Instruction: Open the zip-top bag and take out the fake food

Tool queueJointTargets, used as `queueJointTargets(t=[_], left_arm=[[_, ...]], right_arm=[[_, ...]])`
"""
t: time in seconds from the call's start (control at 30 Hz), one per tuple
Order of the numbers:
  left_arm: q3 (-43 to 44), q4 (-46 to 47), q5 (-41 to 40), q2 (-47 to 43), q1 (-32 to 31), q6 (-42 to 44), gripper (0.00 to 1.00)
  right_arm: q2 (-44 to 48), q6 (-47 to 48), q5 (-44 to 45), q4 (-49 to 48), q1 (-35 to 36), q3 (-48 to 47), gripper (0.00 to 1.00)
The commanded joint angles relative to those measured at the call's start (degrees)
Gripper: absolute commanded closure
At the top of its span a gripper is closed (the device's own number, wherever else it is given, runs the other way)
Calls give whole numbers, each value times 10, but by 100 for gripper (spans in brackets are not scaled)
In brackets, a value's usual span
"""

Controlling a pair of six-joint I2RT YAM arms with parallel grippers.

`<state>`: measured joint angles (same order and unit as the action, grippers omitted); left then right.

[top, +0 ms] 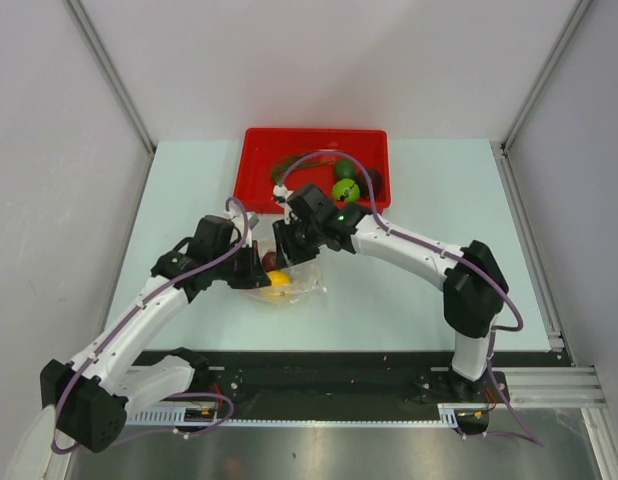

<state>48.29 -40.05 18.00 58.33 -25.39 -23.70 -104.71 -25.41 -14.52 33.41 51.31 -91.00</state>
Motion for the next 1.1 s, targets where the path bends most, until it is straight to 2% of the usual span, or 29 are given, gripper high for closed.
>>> queueJointTargets(t=[0.0, 0.1, 0.13, 0.37, 0.5, 0.7, 0.87, 1.07], left_arm=[[-14, 7, -13, -15, -4, -26, 100], [-18, 10, -15, -15, -4, -33, 100], [-20, 9, -18, -16, -4, -32, 100], [-47, 16, -27, -21, -4, -35, 100], [-65, 28, -24, -26, -3, -42, 100], [-63, 25, -24, -28, -4, -42, 100], [-65, 25, -18, -28, -4, -44, 100], [-67, 26, -16, -31, -4, -46, 100]], right_arm=[[-40, 19, -16, -61, 18, 5, 60], [-66, 30, -10, -71, 26, 9, 54], [-71, 37, -2, -74, 29, 13, 48], [-110, 61, 24, -80, 49, 16, 25], [-129, 68, 37, -89, 60, 15, 19], [-149, 76, 64, -99, 62, 15, 16], [-146, 91, 80, -117, 62, 15, 9], [-136, 97, 87, -121, 61, 9, 14]])
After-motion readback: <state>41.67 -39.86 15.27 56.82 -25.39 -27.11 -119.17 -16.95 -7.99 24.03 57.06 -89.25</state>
